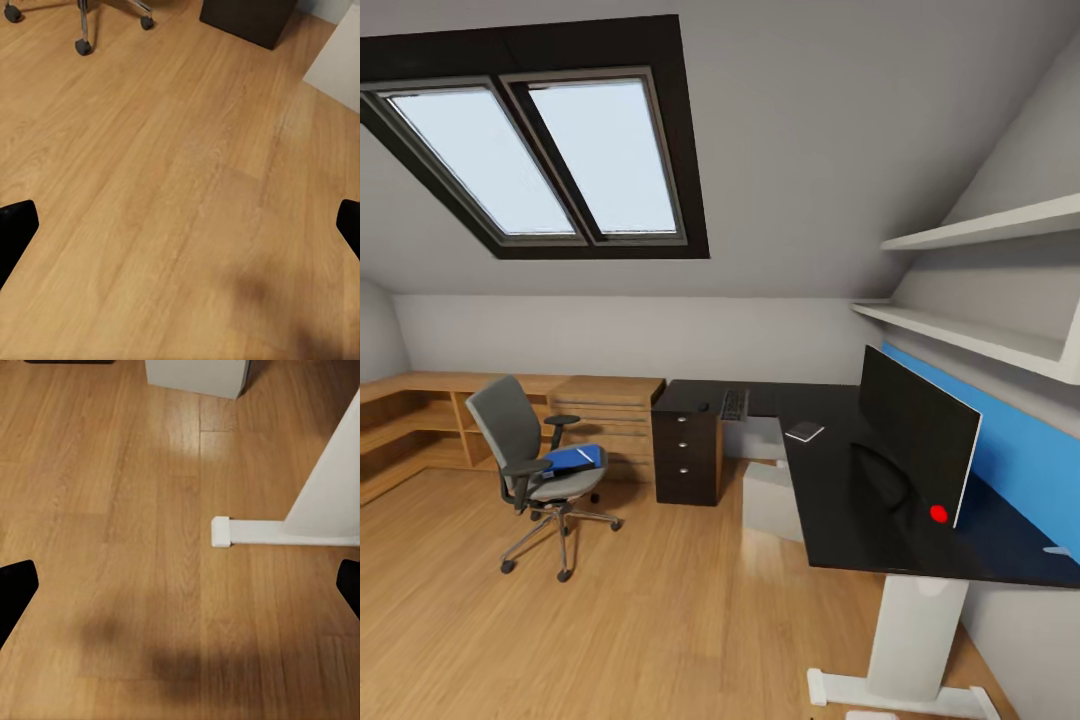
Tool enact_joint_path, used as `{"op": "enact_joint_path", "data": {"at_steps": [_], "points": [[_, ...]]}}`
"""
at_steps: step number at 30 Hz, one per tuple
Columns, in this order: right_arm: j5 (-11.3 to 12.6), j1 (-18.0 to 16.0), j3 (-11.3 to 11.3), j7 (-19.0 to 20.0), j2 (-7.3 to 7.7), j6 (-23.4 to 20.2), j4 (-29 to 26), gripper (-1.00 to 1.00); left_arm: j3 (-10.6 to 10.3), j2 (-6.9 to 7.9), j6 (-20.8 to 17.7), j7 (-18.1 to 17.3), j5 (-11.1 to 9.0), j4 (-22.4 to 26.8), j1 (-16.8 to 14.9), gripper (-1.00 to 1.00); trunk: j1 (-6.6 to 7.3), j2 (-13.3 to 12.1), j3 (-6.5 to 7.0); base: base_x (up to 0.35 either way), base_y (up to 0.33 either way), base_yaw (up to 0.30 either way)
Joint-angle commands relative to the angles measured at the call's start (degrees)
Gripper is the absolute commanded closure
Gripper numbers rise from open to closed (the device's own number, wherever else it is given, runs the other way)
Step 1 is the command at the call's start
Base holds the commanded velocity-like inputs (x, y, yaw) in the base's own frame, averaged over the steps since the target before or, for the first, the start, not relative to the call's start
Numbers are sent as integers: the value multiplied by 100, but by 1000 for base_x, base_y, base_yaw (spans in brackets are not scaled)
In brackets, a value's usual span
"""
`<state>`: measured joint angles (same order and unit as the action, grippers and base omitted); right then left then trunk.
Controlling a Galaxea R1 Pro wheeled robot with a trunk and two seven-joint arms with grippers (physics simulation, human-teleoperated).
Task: In the bedroom, organize the workspace by keeping the computer under the desk, ensuring the monitor is on the desk, placing the keyboard on the desk next to the monitor, placing the mouse on the desk next to the keyboard, moving the folder from the swivel chair onto the desk next to the mouse, stacking the notebook on top of the folder with the pen on top of the notebook, and positioning the swivel chair next to the desk.
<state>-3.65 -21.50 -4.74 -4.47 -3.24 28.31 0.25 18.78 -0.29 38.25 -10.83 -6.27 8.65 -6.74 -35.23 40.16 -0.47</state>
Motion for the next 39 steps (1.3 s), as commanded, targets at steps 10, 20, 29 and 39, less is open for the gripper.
{"op": "enact_joint_path", "data": {"at_steps": [10, 20, 29, 39], "points": [[-40, -3, -45, -10, -2, 17, 6, -100, 4, 11, -54, -63, -61, -3, -3, -100, 219, -398, 175, 0, 0, 0], [-40, -3, -47, -10, 5, 17, 5, -100, 10, 19, -328, -60, -66, -3, -3, -100, 438, -799, 355, 0, 0, -143], [-40, -3, -45, -10, -1, 17, 3, -100, 20, 21, -407, -60, -67, -3, -3, -100, 636, -1160, 471, 0, 0, -176], [-36, -3, -45, -10, -2, 17, 4, -100, 28, 21, -392, -52, -76, -3, -3, -100, 856, -1561, 573, 0, 0, -81]]}}
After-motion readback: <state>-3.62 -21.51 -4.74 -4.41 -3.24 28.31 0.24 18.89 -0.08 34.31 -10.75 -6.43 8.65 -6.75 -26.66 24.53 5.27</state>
